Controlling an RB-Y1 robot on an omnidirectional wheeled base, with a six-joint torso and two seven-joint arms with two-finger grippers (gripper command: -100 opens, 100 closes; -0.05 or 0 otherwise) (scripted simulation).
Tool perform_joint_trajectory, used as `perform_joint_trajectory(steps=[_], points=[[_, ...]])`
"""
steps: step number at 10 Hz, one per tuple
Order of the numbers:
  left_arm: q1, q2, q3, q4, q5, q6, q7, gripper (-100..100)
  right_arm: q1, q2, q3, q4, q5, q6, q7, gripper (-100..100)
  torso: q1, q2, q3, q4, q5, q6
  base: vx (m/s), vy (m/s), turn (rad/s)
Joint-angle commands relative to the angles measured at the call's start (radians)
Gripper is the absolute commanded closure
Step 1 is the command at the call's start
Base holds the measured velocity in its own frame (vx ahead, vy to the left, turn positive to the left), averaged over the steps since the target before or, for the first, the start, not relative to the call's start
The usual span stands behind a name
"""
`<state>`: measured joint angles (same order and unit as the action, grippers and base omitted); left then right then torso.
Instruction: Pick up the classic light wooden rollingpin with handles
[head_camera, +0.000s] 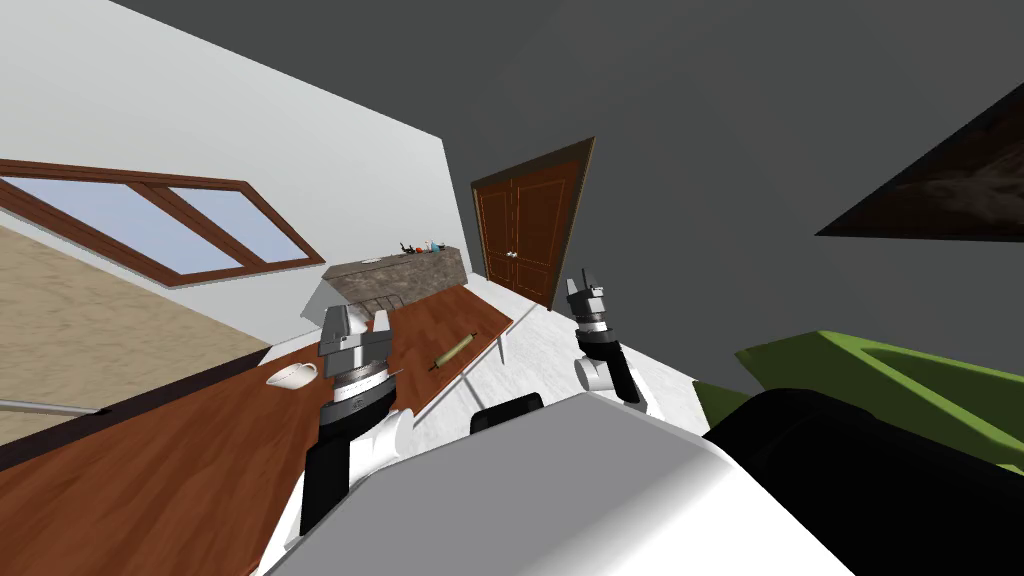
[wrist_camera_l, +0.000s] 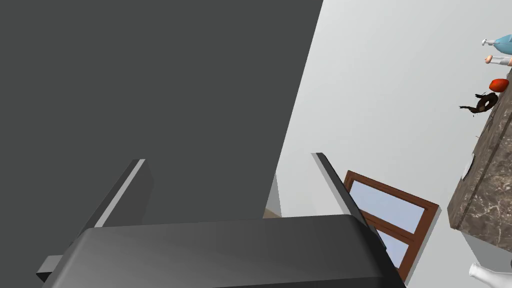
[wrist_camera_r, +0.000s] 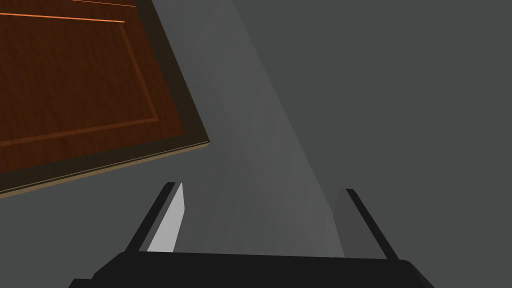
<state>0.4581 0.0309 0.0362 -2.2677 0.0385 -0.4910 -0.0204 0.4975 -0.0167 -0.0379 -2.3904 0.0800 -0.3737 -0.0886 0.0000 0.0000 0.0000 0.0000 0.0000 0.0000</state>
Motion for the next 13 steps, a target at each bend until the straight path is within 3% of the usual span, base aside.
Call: perform_joint_trajectory(steps=[1, 8, 13], points=[[-0.021, 0.039, -0.005, 0.02, 0.01, 0.037, 0.013, -100, 0.0, 0.0, 0.0, 0.0, 0.0, 0.0, 0.0, 0, 0.0, 0.0, 0.0, 0.0, 0.0, 0.0, 0.013, -0.047, 0.093], [-0.124, 0.1, -0.022, 0.115, 0.064, 0.209, 0.077, -100, 0.0, 0.0, 0.0, 0.0, 0.0, 0.0, 0.0, 0, -0.008, -0.004, -0.002, -0.001, -0.002, 0.0, 0.032, -0.1, 0.092], [-0.182, 0.122, -0.029, 0.176, 0.099, 0.332, 0.114, -100, 0.0, 0.0, 0.0, 0.0, 0.0, 0.0, 0.0, 0, -0.005, -0.002, -0.001, -0.001, -0.001, 0.0, 0.024, -0.071, 0.058]])
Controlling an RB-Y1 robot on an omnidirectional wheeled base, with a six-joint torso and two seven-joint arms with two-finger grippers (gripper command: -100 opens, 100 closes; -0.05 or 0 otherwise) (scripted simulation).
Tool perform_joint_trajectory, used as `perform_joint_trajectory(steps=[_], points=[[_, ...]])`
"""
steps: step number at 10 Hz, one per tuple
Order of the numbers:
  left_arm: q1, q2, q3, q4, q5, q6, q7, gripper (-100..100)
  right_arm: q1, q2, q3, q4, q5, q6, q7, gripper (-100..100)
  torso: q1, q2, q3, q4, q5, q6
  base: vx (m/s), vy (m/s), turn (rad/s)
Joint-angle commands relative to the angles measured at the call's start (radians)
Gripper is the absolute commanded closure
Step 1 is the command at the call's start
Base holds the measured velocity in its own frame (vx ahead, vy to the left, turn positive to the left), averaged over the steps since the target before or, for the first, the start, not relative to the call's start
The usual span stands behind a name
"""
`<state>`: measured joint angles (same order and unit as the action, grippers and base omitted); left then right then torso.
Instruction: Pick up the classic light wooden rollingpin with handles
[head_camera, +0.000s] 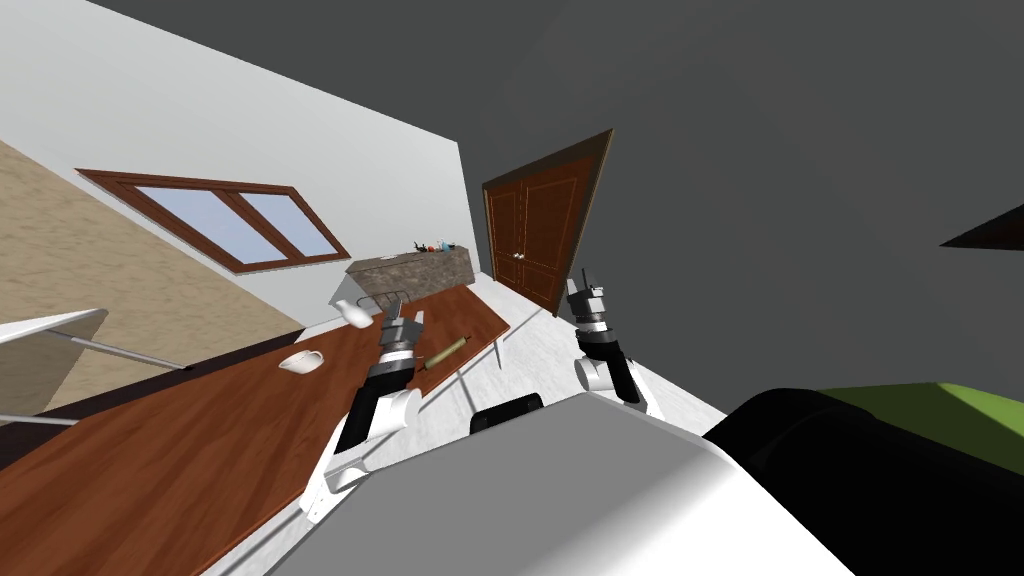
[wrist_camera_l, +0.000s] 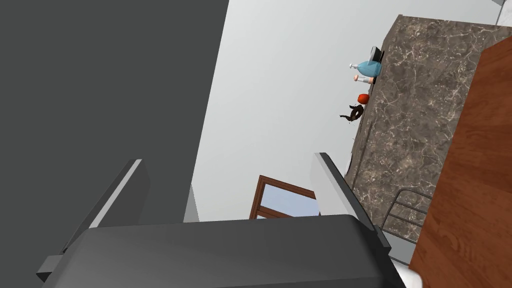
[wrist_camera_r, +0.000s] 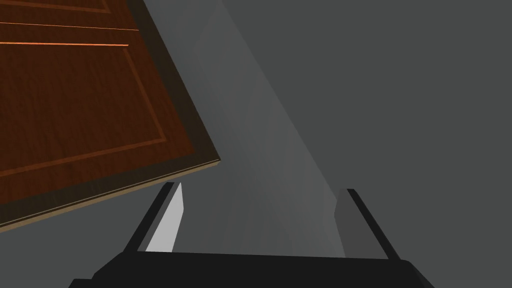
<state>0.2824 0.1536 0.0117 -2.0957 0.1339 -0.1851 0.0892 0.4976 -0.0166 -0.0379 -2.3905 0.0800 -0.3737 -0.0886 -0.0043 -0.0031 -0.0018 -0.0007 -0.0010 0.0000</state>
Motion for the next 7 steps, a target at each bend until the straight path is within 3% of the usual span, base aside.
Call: perform_joint_trajectory(steps=[1, 7], points=[[-0.006, -0.001, -0.005, 0.004, 0.004, 0.029, 0.005, -100, 0.0, 0.0, 0.0, 0.0, 0.0, 0.0, 0.0, 0, 0.0, 0.0, 0.0, 0.0, 0.0, 0.0, 0.025, -0.057, 0.038], [-0.084, 0.033, -0.009, 0.107, 0.061, 0.203, 0.057, -100, 0.0, 0.0, 0.0, 0.0, 0.0, 0.0, 0.0, 0, 0.001, 0.001, 0.0, 0.0, 0.0, 0.0, 0.026, -0.073, 0.055]])
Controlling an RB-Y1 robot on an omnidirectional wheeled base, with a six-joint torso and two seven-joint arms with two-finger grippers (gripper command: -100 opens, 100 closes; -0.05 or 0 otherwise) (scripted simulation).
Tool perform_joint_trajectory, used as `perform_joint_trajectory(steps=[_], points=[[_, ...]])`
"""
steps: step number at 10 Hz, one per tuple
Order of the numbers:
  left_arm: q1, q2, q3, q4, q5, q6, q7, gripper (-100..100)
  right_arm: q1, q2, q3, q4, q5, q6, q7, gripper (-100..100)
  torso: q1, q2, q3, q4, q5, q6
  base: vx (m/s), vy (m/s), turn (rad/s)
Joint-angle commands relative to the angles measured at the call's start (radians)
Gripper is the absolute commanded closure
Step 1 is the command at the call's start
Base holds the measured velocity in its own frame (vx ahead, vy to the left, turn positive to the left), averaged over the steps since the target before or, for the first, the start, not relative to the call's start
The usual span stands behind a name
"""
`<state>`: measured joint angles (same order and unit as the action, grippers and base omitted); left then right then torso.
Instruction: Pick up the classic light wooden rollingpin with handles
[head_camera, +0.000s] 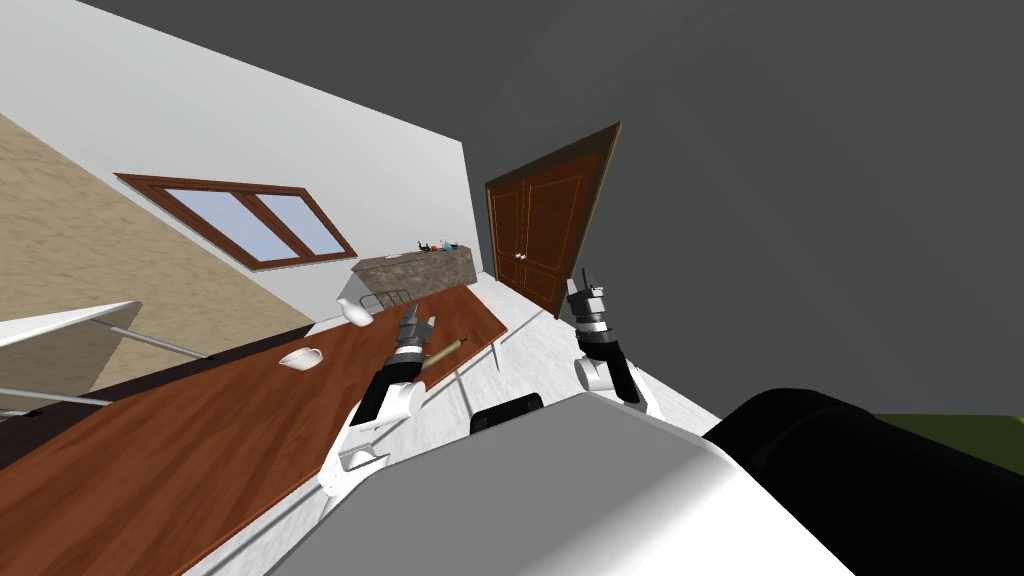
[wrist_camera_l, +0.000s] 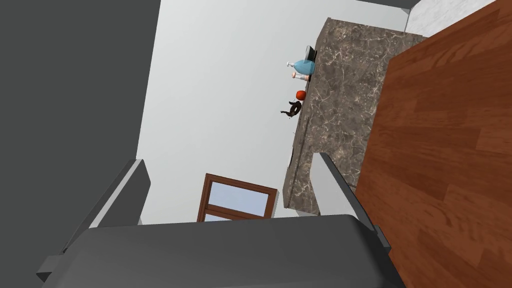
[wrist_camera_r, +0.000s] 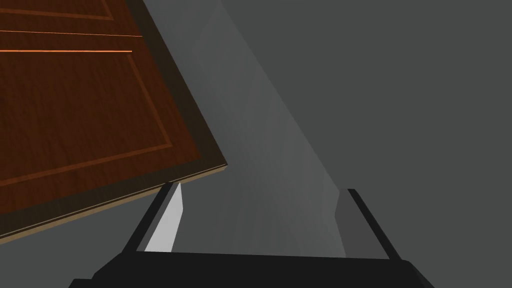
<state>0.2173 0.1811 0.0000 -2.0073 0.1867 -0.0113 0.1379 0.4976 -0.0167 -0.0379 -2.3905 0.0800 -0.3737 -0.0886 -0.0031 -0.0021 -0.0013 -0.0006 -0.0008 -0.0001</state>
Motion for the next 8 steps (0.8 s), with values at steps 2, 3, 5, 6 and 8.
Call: perform_joint_trajectory(steps=[2, 3, 5, 6, 8], points=[[-0.038, 0.015, 0.003, 0.048, 0.024, 0.068, 0.022, -100, 0.0, 0.0, 0.0, 0.0, 0.0, 0.0, 0.0, 0, 0.0, 0.0, 0.0, 0.0, 0.0, 0.0, 0.024, -0.06, 0.032], [-0.038, 0.015, 0.003, 0.048, 0.024, 0.084, 0.022, -100, 0.0, 0.0, 0.0, 0.0, 0.0, 0.0, 0.0, 0, -0.001, -0.001, 0.0, 0.0, 0.0, 0.0, 0.024, -0.062, 0.028], [-0.055, 0.025, 0.004, 0.079, 0.04, 0.134, 0.035, -100, 0.0, 0.0, 0.0, 0.0, 0.0, 0.0, 0.0, 0, 0.0, 0.0, 0.0, 0.0, 0.0, 0.0, 0.014, -0.051, 0.031], [-0.072, 0.036, 0.005, 0.111, 0.057, 0.168, 0.047, -100, 0.0, 0.0, 0.0, 0.0, 0.0, 0.0, 0.0, 0, 0.001, 0.0, 0.0, 0.0, 0.0, 0.0, 0.031, -0.056, 0.029], [-0.087, 0.048, 0.007, 0.144, 0.074, 0.215, 0.059, -100, 0.0, 0.0, 0.0, 0.0, 0.0, 0.0, 0.0, 0, 0.001, -0.001, 0.0, 0.0, 0.0, 0.0, 0.029, -0.05, 0.02]])
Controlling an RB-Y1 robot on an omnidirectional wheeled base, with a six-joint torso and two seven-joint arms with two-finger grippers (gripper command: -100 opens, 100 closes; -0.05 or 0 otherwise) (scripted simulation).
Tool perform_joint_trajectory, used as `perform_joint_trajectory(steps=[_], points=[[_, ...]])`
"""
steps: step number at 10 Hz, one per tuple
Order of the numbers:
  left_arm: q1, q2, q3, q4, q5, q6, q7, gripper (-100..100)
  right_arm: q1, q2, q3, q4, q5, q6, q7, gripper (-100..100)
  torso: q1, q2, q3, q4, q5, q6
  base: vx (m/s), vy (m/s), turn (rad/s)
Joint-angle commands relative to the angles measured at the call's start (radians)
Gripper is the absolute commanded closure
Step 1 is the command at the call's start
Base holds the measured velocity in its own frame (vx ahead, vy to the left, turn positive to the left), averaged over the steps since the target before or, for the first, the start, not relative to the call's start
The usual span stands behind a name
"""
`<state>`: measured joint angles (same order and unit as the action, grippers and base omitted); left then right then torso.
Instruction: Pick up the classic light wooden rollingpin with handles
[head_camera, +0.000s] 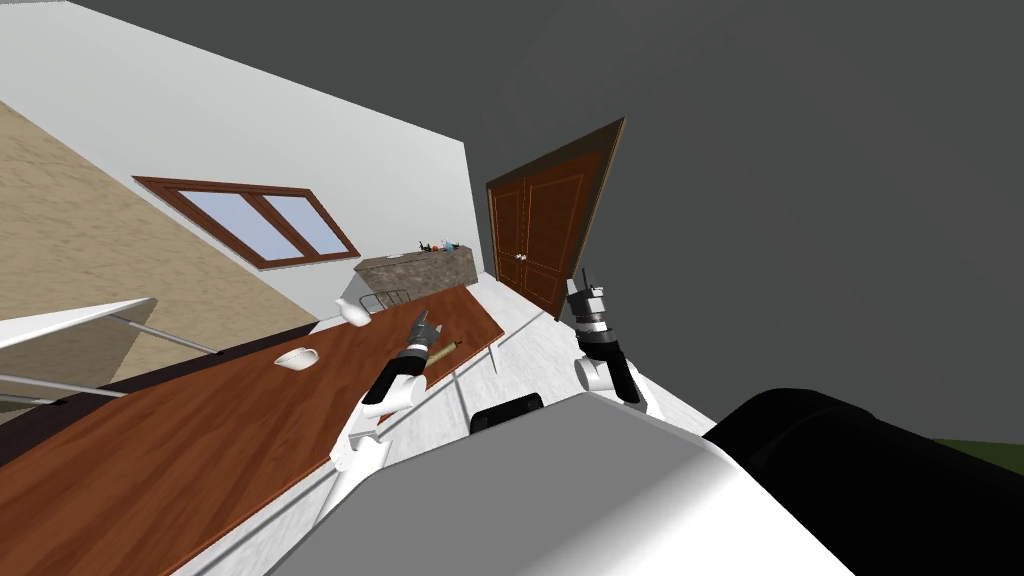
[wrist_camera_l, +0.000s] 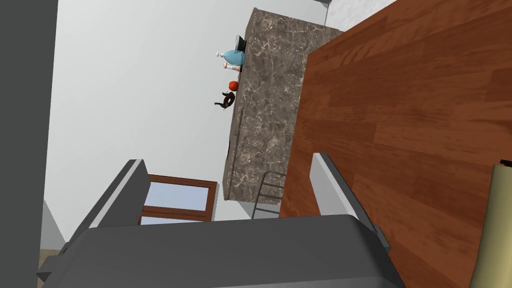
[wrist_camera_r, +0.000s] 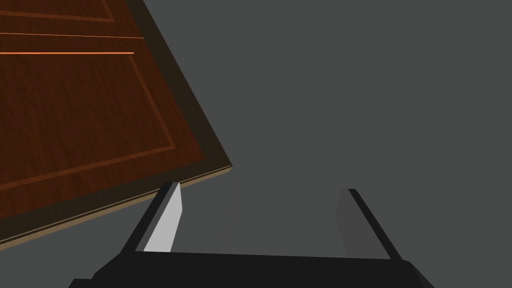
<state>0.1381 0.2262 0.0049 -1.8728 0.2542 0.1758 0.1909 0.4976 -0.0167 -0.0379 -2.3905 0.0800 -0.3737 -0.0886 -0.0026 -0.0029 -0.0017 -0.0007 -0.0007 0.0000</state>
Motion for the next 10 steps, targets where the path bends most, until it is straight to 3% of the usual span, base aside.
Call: perform_joint_trajectory(steps=[1, 10], points=[[-0.008, 0.003, 0.002, 0.009, 0.007, 0.049, 0.006, -100, 0.0, 0.0, 0.0, 0.0, 0.0, 0.0, 0.0, 0, 0.0, 0.0, 0.0, 0.0, 0.0, 0.0, 0.018, -0.049, 0.012], [-0.074, 0.074, 0.024, 0.182, 0.097, 0.286, 0.062, -100, 0.0, 0.0, 0.0, 0.0, 0.0, 0.0, 0.0, 0, 0.002, 0.0, 0.0, 0.0, 0.0, 0.0, 0.032, -0.036, 0.0]])
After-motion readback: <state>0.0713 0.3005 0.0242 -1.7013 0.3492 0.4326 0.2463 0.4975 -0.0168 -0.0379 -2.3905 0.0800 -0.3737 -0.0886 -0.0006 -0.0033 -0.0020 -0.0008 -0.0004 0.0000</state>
